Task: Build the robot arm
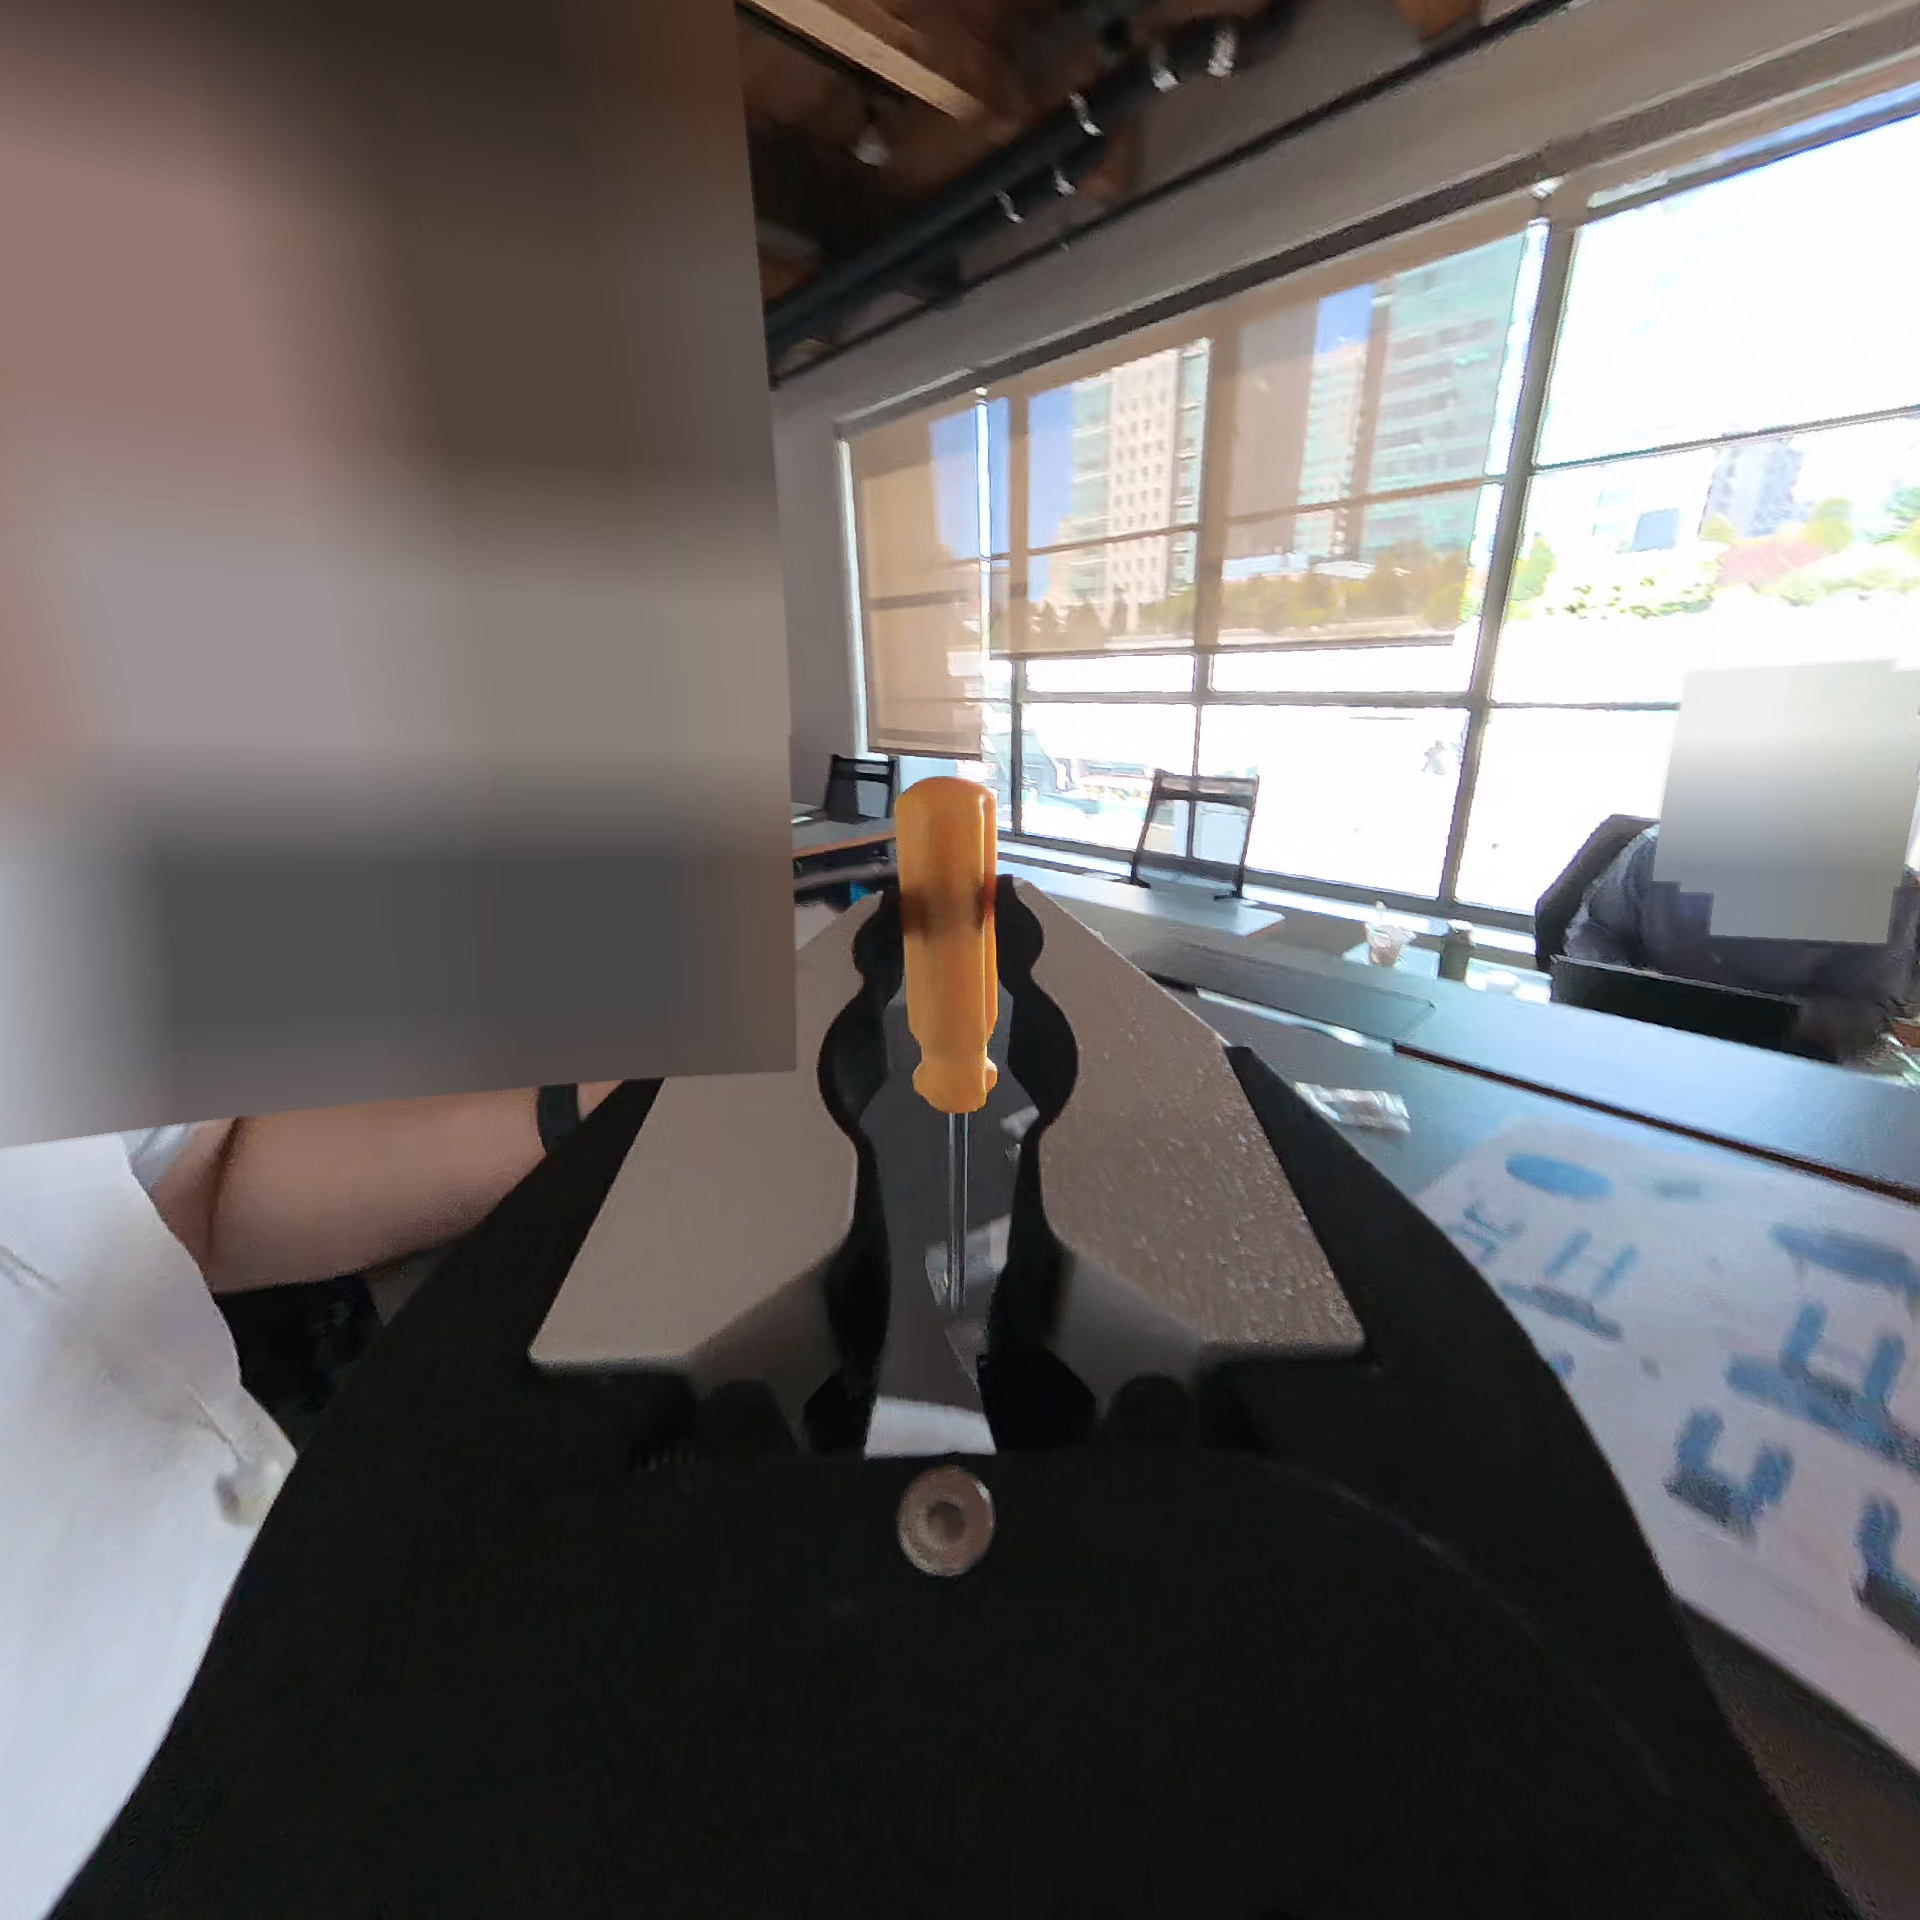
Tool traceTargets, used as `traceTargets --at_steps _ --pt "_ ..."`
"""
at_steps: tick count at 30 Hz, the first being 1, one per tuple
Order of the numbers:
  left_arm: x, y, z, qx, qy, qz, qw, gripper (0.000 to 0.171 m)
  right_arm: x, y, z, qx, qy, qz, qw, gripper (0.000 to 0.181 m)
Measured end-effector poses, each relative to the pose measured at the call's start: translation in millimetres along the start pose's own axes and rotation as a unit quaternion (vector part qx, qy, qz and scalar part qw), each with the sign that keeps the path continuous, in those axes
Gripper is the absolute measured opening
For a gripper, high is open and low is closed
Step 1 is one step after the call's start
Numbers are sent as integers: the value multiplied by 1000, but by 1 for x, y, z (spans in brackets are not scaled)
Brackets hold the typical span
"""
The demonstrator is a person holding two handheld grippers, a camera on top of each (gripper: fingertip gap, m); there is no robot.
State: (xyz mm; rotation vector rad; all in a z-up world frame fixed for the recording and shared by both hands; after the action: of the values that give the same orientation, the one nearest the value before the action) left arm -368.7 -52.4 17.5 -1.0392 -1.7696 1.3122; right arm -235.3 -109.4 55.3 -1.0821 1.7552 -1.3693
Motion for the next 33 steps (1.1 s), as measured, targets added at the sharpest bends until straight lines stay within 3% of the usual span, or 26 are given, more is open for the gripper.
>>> traceTargets --at_steps 1,4,9,14,20,33 --pt "1 1 0 3 -4 -5 1000 44 0 11 7 6 11 3 1000 16" --pt "2 5 -1 12 -7 -13 1000 44 -1 36 14 55 42 26 997 15" --pt "2 9 -3 24 -8 -12 1000 45 -1 73 -1 177 32 67 981 16" --pt "1 9 -3 27 -5 -11 1000 44 -10 88 -10 182 13 -2 983 16" --pt "1 9 -3 28 -5 -17 999 44 -10 102 -14 239 6 19 971 16" --pt "4 7 -1 26 -9 -15 1000 44 -11 110 -14 256 0 15 967 16"
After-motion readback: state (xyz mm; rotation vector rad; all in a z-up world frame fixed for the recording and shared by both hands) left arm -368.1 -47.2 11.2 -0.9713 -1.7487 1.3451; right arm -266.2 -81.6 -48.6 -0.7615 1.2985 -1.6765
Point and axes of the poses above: each gripper's, where its closed fingertips meet, z back along the fingers, y out of its underside, x = y × z across the jaws, the point moved 2 cm from there along z, back along the fingers, and after that the axes turned 8 degrees about -y, right-handed, at the moved point
